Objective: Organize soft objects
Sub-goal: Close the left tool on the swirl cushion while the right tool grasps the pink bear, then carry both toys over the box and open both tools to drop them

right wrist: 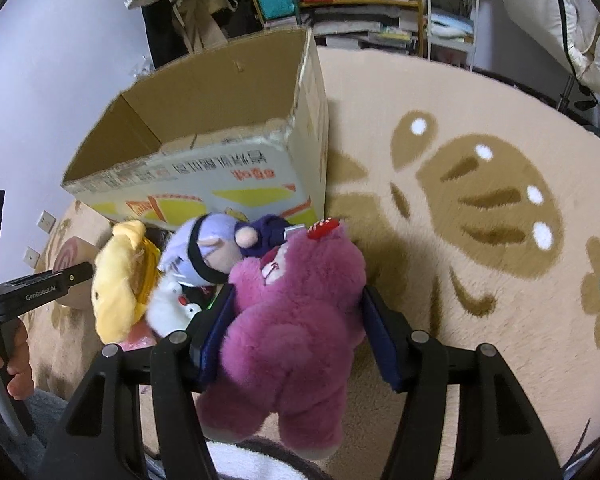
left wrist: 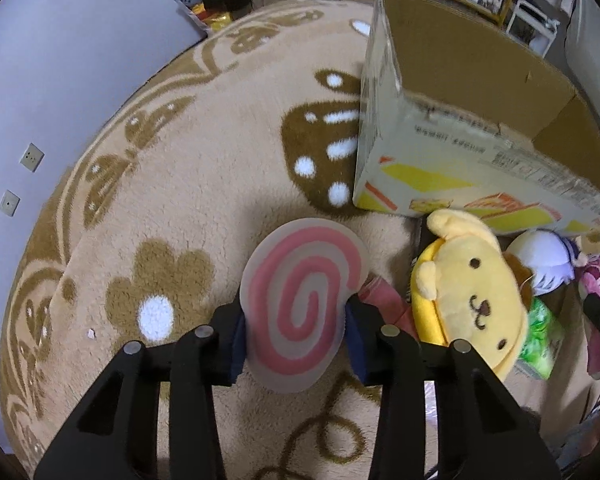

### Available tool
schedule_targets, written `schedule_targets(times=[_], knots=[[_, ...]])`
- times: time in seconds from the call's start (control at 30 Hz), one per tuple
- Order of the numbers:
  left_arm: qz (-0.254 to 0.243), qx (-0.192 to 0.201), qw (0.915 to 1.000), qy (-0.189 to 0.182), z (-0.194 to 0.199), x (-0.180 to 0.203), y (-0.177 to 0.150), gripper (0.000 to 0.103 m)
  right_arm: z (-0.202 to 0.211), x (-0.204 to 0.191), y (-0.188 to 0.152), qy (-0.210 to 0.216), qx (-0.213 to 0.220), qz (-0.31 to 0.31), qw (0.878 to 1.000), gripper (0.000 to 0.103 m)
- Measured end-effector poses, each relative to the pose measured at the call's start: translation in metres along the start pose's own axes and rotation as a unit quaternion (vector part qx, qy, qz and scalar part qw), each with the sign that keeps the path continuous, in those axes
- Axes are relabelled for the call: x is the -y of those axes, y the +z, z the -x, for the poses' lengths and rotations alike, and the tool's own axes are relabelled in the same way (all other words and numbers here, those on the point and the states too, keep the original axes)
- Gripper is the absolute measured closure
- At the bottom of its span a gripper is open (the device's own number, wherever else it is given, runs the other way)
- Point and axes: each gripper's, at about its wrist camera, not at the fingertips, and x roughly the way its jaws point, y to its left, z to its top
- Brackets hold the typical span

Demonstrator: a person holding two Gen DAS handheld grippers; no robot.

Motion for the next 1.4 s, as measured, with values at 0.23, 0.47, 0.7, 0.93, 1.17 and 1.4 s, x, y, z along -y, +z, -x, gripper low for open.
schedule_targets(times=[0.23, 0.47, 0.7, 0.93, 1.17, 1.4], knots=[[0.013, 0.050, 0.9986, 0.003, 0.029, -0.006, -0.004, 0.066, 0.026, 0.001, 0.002, 0.001, 0.054, -0.004, 0.999, 0.038], [-0.002, 0.134, 0.9910, -0.003, 0.079, -0.002, -0.010, 0.066, 0.060, -0.003, 0.002, 0.012, 0.123, 0.003, 0.992, 0.038], [-0.021, 0.221, 0.9751, -0.005, 0.126, 0.006, -0.015, 0.066, 0.089, -0.019, 0.002, 0.018, 0.187, 0.035, 0.982, 0.039], [-0.039, 0.268, 0.9627, -0.005, 0.145, 0.019, -0.004, 0.066, 0.100, -0.042, 0.011, 0.008, 0.230, 0.082, 0.970, 0.039], [-0.053, 0.311, 0.9489, 0.009, 0.153, 0.035, 0.010, 0.066, 0.088, -0.057, 0.029, 0.012, 0.240, 0.105, 0.965, 0.039], [-0.061, 0.313, 0.9478, 0.006, 0.144, 0.045, 0.033, 0.066, 0.078, -0.062, 0.051, 0.029, 0.250, 0.110, 0.961, 0.039]])
